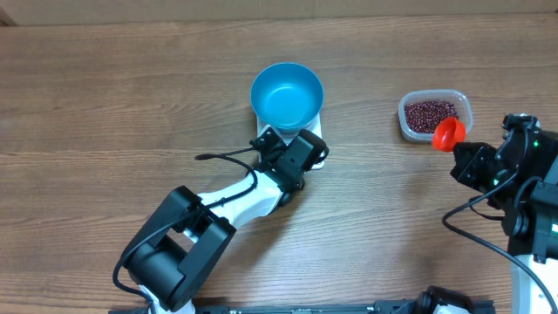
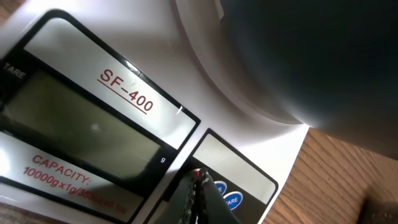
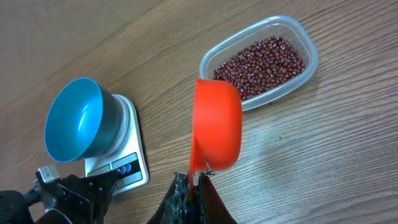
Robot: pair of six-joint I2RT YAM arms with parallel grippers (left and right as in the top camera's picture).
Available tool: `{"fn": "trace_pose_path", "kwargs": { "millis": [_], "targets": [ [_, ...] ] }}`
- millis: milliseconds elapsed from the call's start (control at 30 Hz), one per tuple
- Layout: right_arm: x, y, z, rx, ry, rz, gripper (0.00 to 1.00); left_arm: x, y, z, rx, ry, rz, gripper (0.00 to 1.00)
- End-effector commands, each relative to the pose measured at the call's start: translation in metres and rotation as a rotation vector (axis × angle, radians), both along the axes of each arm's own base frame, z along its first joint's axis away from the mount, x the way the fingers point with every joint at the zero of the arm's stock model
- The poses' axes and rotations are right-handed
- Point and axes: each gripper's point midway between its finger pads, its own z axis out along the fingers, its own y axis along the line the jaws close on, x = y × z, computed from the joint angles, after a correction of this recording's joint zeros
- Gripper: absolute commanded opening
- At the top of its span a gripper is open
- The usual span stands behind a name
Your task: Scoop item into bowl and weigh 150g on scale
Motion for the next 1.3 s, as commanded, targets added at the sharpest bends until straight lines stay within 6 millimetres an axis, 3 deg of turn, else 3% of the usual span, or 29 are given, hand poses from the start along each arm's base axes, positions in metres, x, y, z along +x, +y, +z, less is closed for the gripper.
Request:
{"fn": "trace_pose_path", "kwargs": {
  "millis": [0, 467, 600, 800, 933, 1000, 1100, 1167, 1267],
  "targets": [
    [0.001, -0.001, 0.009, -0.004, -0.023, 0.003, 0.04, 0.001, 0.008, -0.007, 0.024, 0.01, 0.034, 0.06],
    [-0.001, 0.0, 0.007, 0.001, -0.01, 0.004, 0.04, 0.007, 0.007, -0.012, 0.005, 0.004, 0.04, 0.04],
    [-0.001, 0.0, 0.007, 0.0, -0.01, 0.004, 0.04, 0.0, -0.004, -0.01, 0.009, 0.023, -0.074, 0.04],
    [-0.001, 0.0, 0.007, -0.001, -0.011, 0.004, 0.04, -0.014, -0.015, 0.033, 0.031, -0.011, -0.292, 0.04],
    [0.001, -0.001, 0.01, -0.006, -0.025, 0.004, 0.04, -0.045, 0.007, 0.067, 0.126, 0.019, -0.408, 0.04],
    [0.002, -0.001, 0.011, -0.032, -0.035, 0.025, 0.04, -0.062, 0.021, 0.094, 0.192, -0.004, -0.494, 0.05],
    [0.002, -0.002, 0.011, -0.038, -0.035, 0.021, 0.04, -0.072, 0.032, 0.131, 0.272, -0.113, -0.61, 0.08],
    [0.004, -0.004, 0.011, -0.043, -0.038, 0.017, 0.04, -0.074, 0.034, 0.15, 0.276, -0.175, -0.633, 0.04],
    [0.01, -0.005, 0.006, -0.038, -0.025, 0.017, 0.04, -0.073, 0.03, 0.15, 0.187, -0.147, -0.54, 0.04]
  ]
}}
